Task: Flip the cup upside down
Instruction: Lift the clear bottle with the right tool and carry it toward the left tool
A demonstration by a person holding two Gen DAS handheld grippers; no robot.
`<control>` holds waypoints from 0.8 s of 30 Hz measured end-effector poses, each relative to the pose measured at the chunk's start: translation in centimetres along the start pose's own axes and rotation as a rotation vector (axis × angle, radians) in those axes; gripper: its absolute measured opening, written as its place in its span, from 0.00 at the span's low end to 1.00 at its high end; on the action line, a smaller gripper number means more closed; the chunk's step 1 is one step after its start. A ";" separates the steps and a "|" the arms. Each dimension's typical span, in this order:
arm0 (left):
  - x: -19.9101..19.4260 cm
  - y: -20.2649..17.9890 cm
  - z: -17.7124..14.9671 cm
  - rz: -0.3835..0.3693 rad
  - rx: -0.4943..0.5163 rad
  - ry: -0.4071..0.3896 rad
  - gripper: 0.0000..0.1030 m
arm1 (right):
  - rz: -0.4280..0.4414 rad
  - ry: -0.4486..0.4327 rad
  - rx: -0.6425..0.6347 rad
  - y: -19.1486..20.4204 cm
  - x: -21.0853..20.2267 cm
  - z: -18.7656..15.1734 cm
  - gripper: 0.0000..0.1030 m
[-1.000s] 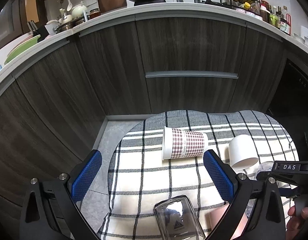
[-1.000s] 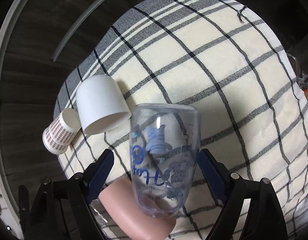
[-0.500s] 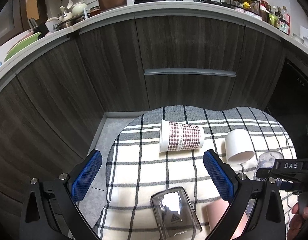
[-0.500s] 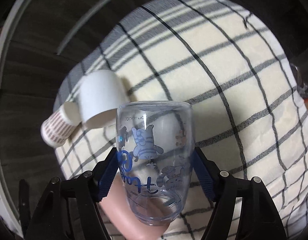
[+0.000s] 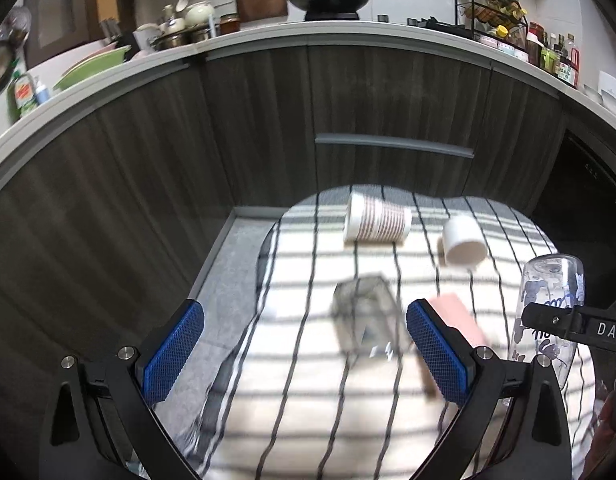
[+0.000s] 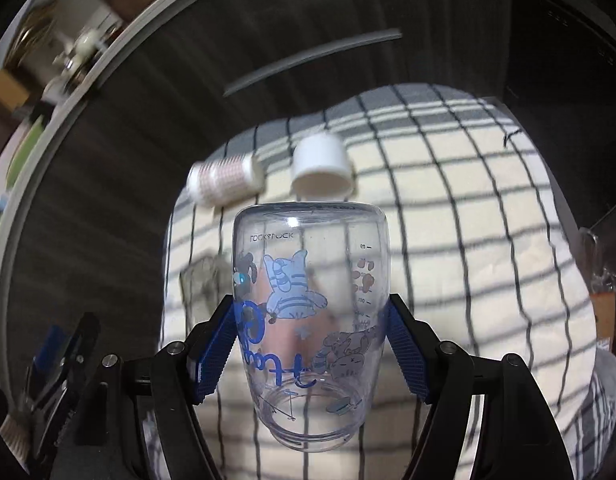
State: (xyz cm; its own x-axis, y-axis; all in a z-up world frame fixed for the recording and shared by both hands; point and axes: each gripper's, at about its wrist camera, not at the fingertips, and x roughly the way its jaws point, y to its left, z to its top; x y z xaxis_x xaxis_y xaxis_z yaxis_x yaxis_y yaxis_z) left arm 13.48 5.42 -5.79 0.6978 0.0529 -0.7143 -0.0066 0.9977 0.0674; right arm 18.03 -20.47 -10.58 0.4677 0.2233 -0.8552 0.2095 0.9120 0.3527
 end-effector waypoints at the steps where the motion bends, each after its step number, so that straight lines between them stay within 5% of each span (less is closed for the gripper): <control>1: -0.6 0.6 -0.8 0.004 -0.006 0.006 1.00 | 0.005 0.013 -0.017 0.5 -0.2 -1.0 0.70; 8: -3.3 4.2 -4.7 0.032 -0.048 0.025 1.00 | 0.082 0.188 -0.016 2.2 1.5 -6.6 0.70; 16: -3.7 6.6 -7.6 0.054 -0.069 0.045 1.00 | 0.077 0.367 0.031 2.8 5.6 -11.4 0.70; 24: -3.3 6.7 -9.0 0.050 -0.067 0.064 1.00 | 0.045 0.417 0.074 2.3 7.6 -13.0 0.70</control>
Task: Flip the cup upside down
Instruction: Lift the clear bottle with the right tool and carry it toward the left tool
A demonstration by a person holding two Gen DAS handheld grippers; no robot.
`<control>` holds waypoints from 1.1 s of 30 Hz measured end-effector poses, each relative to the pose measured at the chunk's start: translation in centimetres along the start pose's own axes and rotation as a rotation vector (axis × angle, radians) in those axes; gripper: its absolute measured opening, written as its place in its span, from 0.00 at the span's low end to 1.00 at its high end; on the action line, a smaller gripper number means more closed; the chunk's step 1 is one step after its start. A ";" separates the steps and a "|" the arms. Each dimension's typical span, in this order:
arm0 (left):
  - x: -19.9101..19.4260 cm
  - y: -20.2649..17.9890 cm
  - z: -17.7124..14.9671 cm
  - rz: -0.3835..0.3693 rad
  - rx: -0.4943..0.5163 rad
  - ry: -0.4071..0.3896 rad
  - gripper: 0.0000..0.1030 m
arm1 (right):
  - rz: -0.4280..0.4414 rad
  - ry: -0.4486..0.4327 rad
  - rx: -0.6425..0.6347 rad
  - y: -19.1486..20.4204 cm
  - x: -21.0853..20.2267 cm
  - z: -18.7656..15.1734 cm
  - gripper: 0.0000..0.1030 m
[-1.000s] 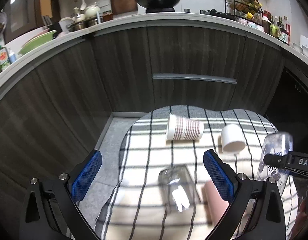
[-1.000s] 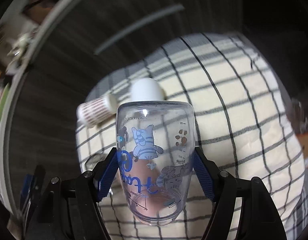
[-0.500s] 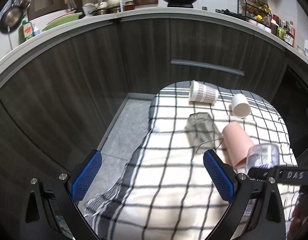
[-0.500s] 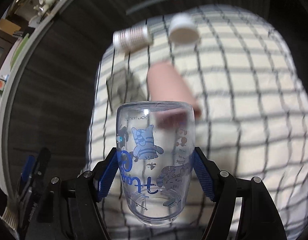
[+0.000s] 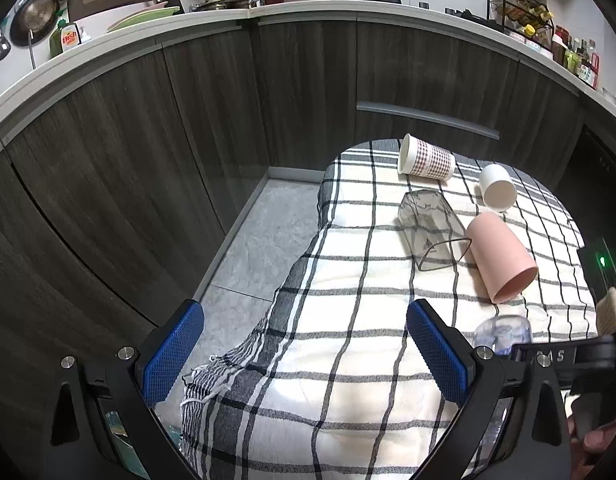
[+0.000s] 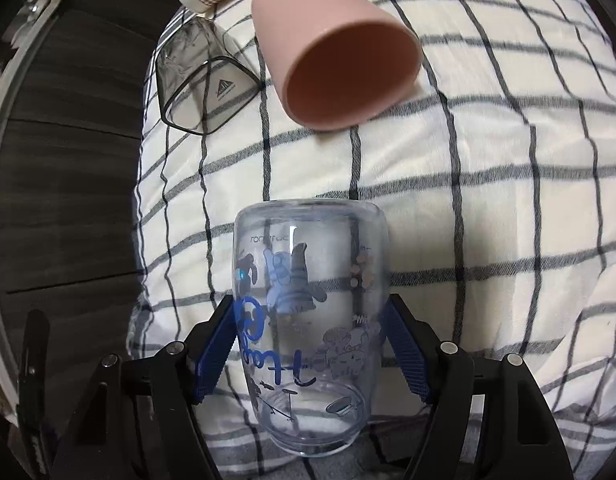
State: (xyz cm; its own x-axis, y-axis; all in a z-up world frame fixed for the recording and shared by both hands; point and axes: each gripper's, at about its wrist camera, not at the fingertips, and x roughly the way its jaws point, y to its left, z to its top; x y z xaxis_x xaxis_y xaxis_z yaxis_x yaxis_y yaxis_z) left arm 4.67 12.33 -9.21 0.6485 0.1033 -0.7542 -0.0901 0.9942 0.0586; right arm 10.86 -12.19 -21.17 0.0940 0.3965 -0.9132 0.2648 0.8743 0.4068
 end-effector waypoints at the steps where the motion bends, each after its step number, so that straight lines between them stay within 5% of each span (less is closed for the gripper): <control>1: 0.0 0.0 -0.1 -0.002 0.001 0.000 1.00 | -0.003 -0.001 0.001 0.0 0.0 0.1 0.70; 7: -0.2 -0.3 -0.2 -0.006 0.001 0.006 1.00 | -0.009 0.017 -0.010 0.3 0.1 0.3 0.71; 10: -0.5 -0.7 -0.1 -0.004 0.011 0.001 1.00 | 0.005 0.005 -0.009 0.3 -0.2 0.3 0.79; 21: -1.7 -4.5 0.1 -0.061 0.058 0.012 1.00 | 0.039 -0.169 -0.042 -1.5 -6.2 -0.6 0.81; 28: -0.8 -10.1 -0.4 -0.179 0.118 0.153 1.00 | -0.083 -0.420 -0.061 -5.4 -13.5 -3.0 0.84; 33: 1.1 -13.6 -1.5 -0.248 0.145 0.349 1.00 | -0.187 -0.559 -0.074 -7.2 -16.9 -4.8 0.89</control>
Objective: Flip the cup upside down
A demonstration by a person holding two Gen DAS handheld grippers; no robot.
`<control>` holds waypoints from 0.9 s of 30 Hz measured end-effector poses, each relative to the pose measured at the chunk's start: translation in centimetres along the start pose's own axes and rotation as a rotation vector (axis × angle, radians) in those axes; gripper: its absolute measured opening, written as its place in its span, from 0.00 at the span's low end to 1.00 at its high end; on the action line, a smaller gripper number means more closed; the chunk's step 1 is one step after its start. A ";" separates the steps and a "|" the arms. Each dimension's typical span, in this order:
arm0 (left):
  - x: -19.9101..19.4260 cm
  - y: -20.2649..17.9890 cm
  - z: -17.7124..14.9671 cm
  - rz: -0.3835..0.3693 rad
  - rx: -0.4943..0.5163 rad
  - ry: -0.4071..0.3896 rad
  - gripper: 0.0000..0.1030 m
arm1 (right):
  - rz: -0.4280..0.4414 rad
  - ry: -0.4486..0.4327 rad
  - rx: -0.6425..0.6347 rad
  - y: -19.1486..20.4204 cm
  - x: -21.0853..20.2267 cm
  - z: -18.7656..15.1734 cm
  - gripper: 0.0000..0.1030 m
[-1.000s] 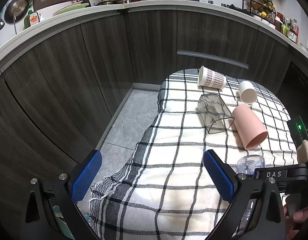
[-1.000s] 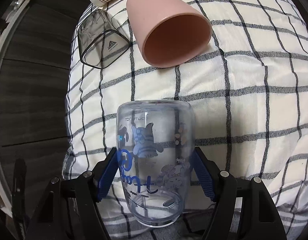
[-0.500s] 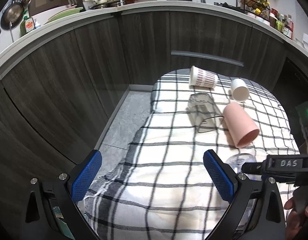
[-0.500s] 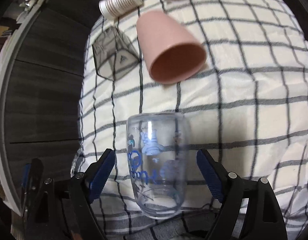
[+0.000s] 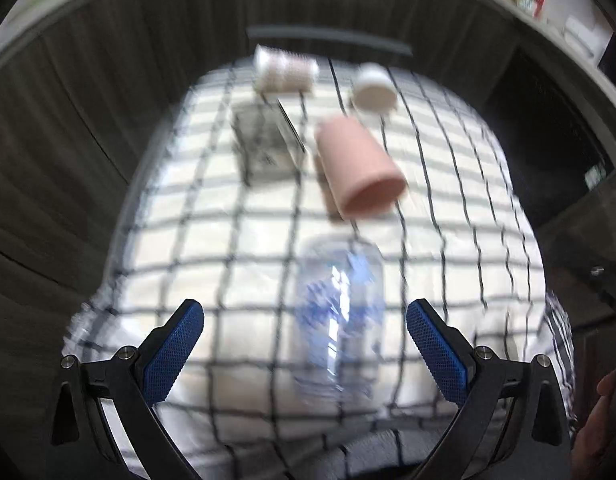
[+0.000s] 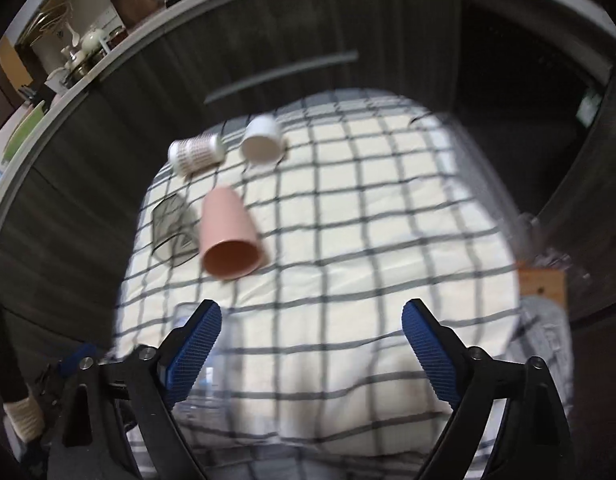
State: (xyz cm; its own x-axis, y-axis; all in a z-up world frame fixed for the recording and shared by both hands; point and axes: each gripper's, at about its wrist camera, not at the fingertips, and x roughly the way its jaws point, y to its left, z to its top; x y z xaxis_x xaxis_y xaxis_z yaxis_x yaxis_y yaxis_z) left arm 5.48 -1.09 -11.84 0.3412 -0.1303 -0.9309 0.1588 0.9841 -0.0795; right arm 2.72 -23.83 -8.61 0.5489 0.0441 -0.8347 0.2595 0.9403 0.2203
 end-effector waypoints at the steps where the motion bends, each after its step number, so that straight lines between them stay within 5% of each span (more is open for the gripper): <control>1: 0.6 -0.4 0.1 -0.003 0.003 0.037 1.00 | -0.012 -0.013 -0.007 -0.3 -0.3 0.0 0.89; 15: 8.7 -4.7 4.2 0.000 0.099 0.557 1.00 | -0.029 0.037 -0.006 -1.4 1.4 2.2 0.89; 27: 14.1 -5.9 5.6 0.100 0.167 0.747 0.90 | 0.028 0.159 0.073 -3.2 6.7 4.3 0.89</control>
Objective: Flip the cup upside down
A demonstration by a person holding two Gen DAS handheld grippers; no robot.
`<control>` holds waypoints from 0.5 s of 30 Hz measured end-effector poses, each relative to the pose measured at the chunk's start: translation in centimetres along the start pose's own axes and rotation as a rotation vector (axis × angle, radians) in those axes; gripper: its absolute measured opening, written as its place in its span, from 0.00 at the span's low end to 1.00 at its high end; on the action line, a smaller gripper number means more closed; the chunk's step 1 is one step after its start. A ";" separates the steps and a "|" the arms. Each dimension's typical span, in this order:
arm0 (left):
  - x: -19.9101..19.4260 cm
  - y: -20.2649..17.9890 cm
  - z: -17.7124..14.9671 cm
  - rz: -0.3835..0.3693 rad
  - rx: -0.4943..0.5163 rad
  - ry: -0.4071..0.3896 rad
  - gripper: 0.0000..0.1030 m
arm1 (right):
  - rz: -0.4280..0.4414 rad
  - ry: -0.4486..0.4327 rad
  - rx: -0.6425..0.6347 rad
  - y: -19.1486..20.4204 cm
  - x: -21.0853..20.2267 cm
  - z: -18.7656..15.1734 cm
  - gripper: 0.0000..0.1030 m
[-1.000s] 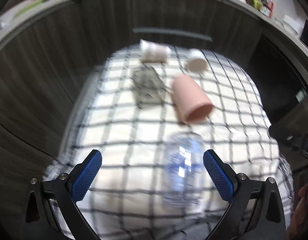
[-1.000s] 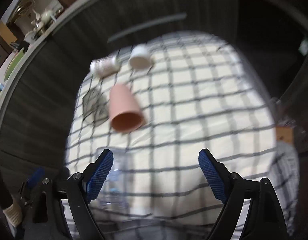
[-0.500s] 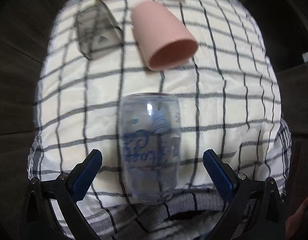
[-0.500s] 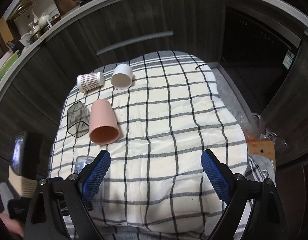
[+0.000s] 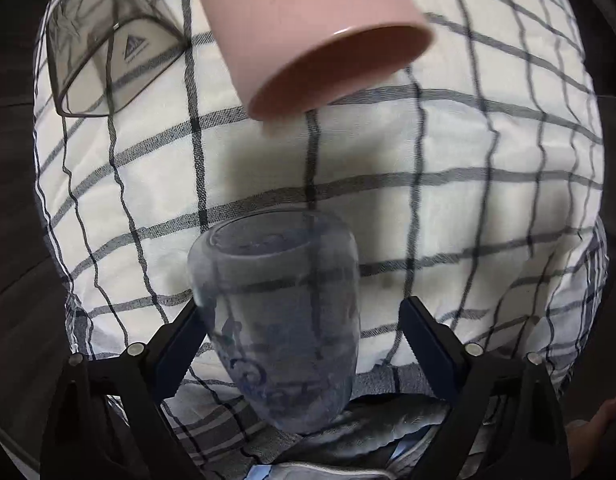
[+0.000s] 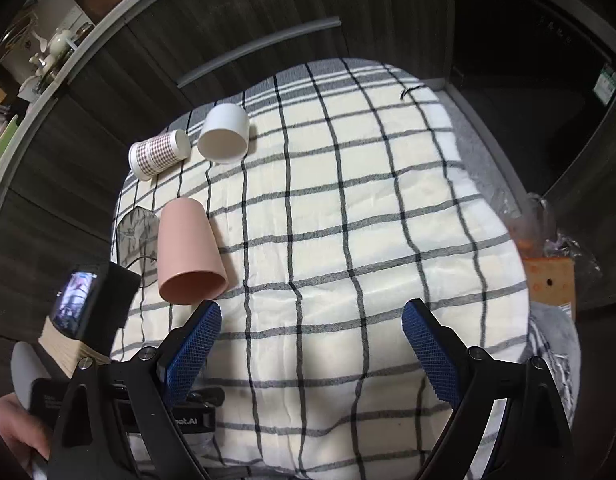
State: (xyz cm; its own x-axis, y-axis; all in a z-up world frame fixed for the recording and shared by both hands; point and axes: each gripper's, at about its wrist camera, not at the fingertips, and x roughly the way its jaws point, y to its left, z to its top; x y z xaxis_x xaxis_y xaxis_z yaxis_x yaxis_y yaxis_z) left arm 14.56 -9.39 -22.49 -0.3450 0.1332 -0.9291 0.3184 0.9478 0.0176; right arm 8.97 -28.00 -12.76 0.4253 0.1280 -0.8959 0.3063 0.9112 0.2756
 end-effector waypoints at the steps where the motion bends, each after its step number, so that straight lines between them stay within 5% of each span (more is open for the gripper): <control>1: 0.2 0.1 0.2 0.007 -0.002 0.002 0.88 | 0.006 0.008 0.005 -0.1 0.5 0.1 0.89; 5: 0.8 0.4 1.0 0.029 -0.008 0.010 0.71 | 0.030 0.043 0.026 -0.4 2.0 0.3 0.89; 15: -0.2 0.8 -0.5 0.001 0.000 -0.070 0.70 | 0.039 0.041 0.040 -0.6 2.4 0.2 0.89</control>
State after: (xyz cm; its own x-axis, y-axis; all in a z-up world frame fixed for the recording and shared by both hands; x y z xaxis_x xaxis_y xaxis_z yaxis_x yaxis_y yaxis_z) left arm 14.42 -8.46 -22.10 -0.2825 0.1135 -0.9525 0.3190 0.9476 0.0183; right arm 10.01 -28.36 -14.98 0.4025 0.1800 -0.8976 0.3241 0.8889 0.3236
